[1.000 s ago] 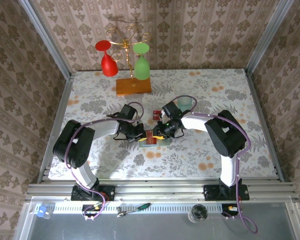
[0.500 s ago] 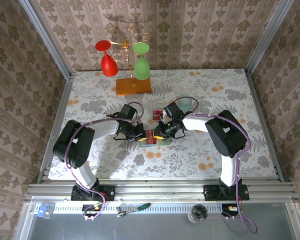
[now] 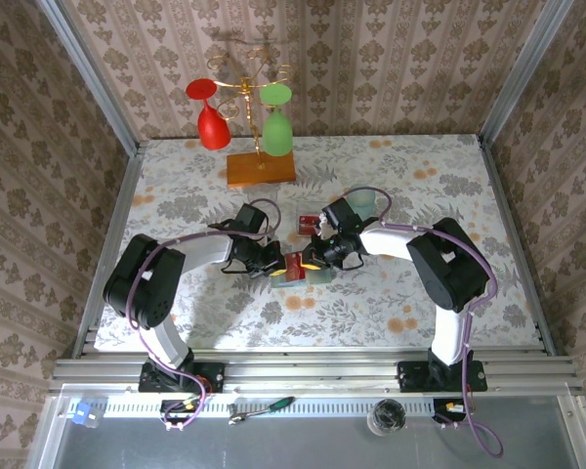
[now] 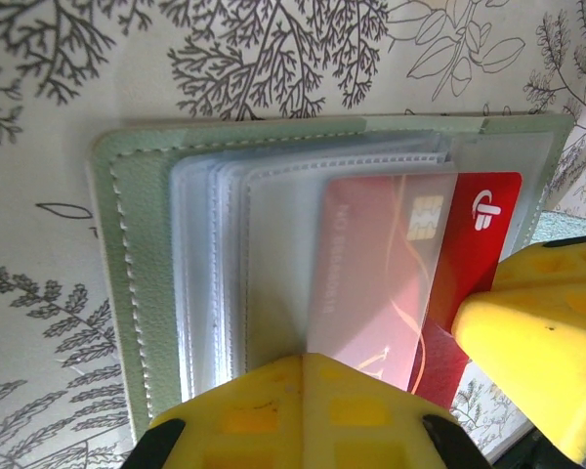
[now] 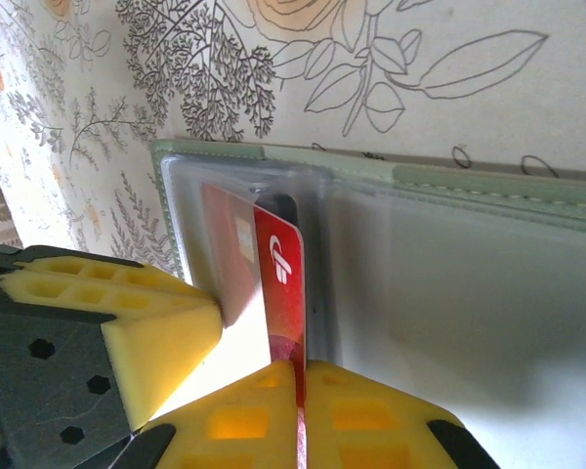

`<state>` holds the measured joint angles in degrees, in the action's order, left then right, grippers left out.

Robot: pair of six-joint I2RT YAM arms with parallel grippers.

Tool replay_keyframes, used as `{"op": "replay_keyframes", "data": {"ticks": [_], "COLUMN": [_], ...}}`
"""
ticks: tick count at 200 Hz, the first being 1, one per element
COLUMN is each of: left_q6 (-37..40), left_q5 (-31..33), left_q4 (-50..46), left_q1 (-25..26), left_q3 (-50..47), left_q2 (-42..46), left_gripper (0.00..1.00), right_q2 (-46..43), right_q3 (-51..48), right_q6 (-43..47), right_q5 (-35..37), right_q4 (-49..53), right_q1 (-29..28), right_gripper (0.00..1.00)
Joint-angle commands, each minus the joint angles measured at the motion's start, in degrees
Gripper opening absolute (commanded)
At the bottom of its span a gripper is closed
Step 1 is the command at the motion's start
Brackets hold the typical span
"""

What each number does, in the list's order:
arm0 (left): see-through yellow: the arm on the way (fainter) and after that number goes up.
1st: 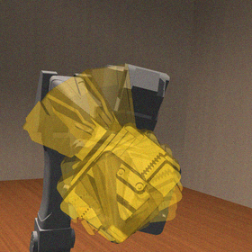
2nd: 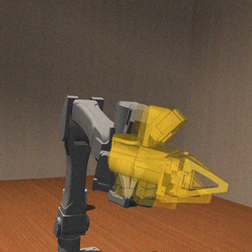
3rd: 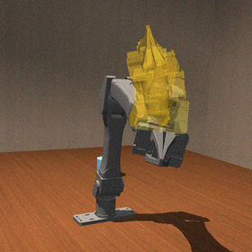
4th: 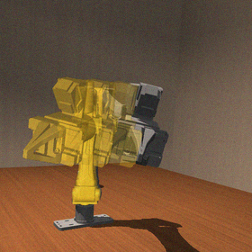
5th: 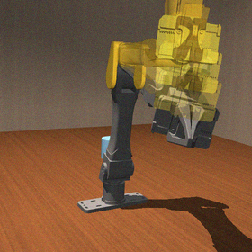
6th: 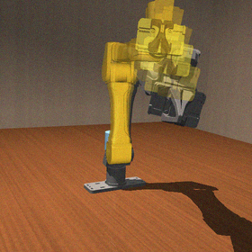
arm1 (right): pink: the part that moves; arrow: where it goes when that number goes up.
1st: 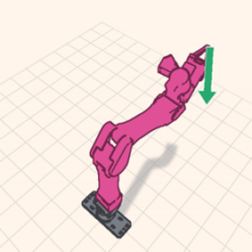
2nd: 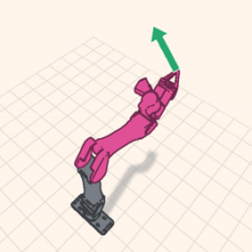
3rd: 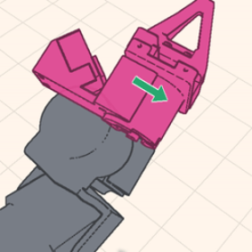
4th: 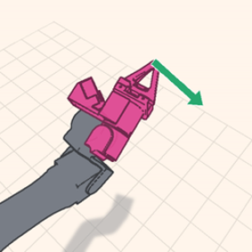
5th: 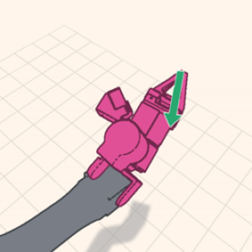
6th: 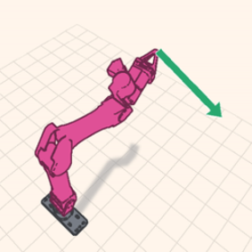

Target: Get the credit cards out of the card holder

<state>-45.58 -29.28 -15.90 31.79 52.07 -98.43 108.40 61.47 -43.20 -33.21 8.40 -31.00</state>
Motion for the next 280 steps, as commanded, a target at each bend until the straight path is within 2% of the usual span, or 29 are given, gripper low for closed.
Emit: {"op": "replay_keyframes", "data": {"ticks": [1, 64, 116, 157, 190, 244, 280], "left_q6": [1.4, 1.4, 0.5, 0.0, -0.1, -0.7, -0.5], "left_q5": [1.1, 1.0, 0.3, 0.2, 0.9, 2.1, 2.4], "left_q4": [-2.5, -2.5, -0.2, 0.7, 1.2, 2.8, 2.9], "left_q1": [-0.4, -0.5, -0.8, -0.8, -1.2, -2.7, -3.4], "left_q3": [0.7, 1.1, 1.3, 2.2, 1.7, -1.1, -1.9], "left_q2": [-0.4, -0.6, 0.4, 2.0, 3.4, 5.6, 6.6], "left_gripper": [0.00, 0.00, 0.00, 0.01, 0.03, 0.04, 0.04], "right_q2": [-2.3, -5.4, -9.0, -11.0, -11.8, -13.2, -10.3], "right_q3": [-0.3, 0.0, 0.4, 3.1, 7.2, 11.9, 17.1], "right_q6": [2.0, 4.2, 5.4, 10.4, 21.7, 48.5, 67.1], "right_q5": [3.4, 7.7, 8.4, 9.7, 12.4, 22.6, 27.9], "right_q4": [4.6, 9.8, 11.0, 14.2, 20.1, 28.3, 34.0], "right_q1": [0.6, 1.1, 1.2, 1.5, 1.7, 1.7, 1.6], "right_gripper": [0.08, 0.07, 0.03, 0.01, 0.00, 0.00, 0.00]}}
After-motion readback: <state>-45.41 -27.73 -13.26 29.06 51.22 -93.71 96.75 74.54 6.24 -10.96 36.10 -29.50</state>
